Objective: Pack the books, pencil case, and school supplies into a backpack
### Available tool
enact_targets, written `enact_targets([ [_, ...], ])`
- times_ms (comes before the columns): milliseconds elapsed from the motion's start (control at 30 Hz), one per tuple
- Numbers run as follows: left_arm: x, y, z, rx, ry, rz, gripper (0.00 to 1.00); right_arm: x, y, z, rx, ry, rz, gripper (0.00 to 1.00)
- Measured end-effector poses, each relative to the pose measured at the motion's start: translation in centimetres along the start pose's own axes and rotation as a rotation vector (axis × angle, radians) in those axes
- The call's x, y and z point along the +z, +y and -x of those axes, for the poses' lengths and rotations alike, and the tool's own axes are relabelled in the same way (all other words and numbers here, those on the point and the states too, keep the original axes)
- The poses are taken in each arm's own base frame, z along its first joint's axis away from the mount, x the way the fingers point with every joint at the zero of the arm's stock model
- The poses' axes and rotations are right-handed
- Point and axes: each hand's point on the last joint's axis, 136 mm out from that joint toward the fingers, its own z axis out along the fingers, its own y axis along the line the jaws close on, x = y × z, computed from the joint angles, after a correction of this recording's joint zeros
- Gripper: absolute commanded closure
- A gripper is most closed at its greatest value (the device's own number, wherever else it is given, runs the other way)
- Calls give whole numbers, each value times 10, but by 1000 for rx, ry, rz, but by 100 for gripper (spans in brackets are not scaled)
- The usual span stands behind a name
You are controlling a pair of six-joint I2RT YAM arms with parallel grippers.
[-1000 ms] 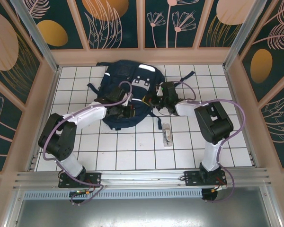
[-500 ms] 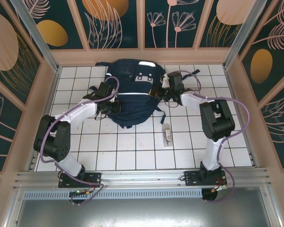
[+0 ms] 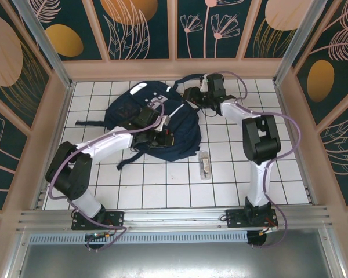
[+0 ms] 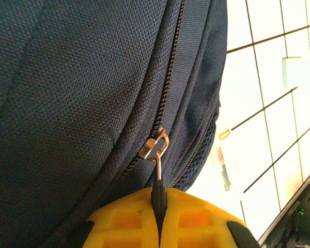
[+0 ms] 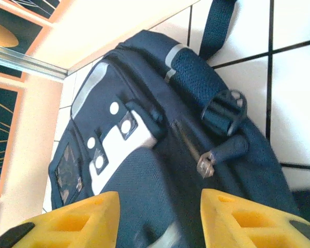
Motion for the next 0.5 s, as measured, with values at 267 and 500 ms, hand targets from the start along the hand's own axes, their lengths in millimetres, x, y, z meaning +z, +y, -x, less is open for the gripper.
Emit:
enact_targets([
  [267, 19, -14, 40, 2, -40, -29, 100, -81, 31, -35, 14, -38, -2, 54],
  [500, 21, -17, 41, 3, -48, -35, 100, -58, 17, -88, 95, 64, -13, 54],
])
